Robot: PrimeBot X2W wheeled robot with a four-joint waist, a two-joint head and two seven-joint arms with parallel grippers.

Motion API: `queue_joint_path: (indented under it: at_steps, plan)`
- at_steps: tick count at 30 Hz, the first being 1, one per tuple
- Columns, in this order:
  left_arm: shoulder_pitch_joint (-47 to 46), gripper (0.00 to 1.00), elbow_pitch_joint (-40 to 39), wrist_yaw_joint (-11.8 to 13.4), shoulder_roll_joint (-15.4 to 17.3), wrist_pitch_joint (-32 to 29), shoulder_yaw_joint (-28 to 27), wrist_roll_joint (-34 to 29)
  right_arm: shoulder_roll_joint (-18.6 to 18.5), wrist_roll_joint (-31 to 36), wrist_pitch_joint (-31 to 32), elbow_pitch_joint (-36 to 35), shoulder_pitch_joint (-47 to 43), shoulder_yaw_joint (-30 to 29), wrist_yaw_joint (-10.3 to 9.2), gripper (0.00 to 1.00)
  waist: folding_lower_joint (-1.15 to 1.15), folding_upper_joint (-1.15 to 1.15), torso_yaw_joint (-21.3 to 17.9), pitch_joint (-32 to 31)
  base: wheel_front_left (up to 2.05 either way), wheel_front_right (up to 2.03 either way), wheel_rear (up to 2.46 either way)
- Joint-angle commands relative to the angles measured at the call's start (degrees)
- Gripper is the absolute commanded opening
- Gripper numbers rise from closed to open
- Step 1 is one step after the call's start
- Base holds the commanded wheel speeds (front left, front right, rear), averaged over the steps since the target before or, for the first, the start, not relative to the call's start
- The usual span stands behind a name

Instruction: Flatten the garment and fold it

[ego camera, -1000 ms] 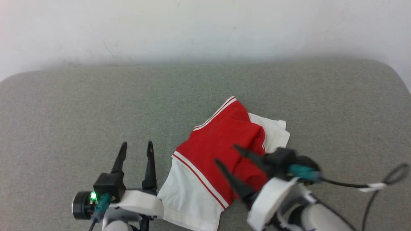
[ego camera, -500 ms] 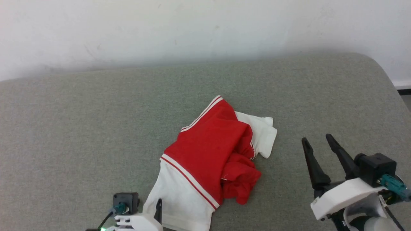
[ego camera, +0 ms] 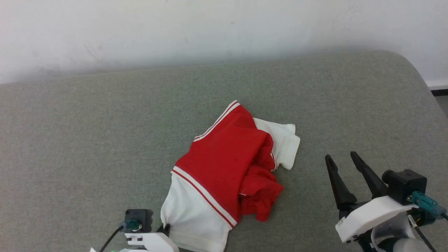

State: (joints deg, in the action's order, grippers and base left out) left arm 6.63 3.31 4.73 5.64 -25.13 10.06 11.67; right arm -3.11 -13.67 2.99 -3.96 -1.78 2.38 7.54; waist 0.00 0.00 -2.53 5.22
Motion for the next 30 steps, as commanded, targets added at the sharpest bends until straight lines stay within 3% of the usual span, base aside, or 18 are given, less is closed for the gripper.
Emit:
queue_joint_path:
  at_steps: [1,4,9,14,20,25,30]
  plan:
    - [-0.63,0.0,-0.07,1.55,-0.2,2.7,-0.84,0.49,0.23,0.14,-0.04,0.7,-0.08,-0.23,-0.05,1.0,0.0,0.0,0.44,0.38,0.0,0.0,0.0]
    - [-1.43,0.0,-0.52,3.6,-0.26,6.9,-3.14,0.3,0.23,0.8,-0.14,1.33,0.19,-0.91,-0.05,1.0,0.0,0.0,0.87,0.64,0.0,0.0,0.0]
    - [-2.2,0.0,-0.16,9.12,0.7,16.32,-9.36,-0.82,0.23,2.68,-0.14,3.56,3.54,-2.34,-0.05,1.0,0.0,0.0,1.87,1.64,0.0,0.0,0.0]
    - [-2.67,0.0,-0.58,11.65,0.9,19.97,-12.05,-0.78,0.23,4.79,2.21,9.2,11.09,-3.34,-0.05,1.0,0.0,0.0,3.45,3.55,0.0,0.0,0.0]
    - [-4.14,0.0,-0.53,11.88,0.74,21.09,-12.12,-0.19,0.23,6.11,8.73,22.23,23.9,-3.3,-0.05,1.0,0.0,0.0,5.47,7.36,0.0,0.0,0.0]
    - [-5.73,0.0,0.03,11.64,-0.1,21.6,-10.16,-0.09,0.08,5.79,17.4,33.23,32.18,-3.88,-0.05,1.0,0.0,0.0,7.92,9.7,0.0,0.0,0.0]
    - [-6.85,0.0,1.3,11.11,-0.49,22.16,-8.92,0.38,-1.26,5.87,27.32,39.69,36.88,-0.72,-0.05,1.0,0.0,0.0,9.24,10.69,0.0,0.0,0.0]
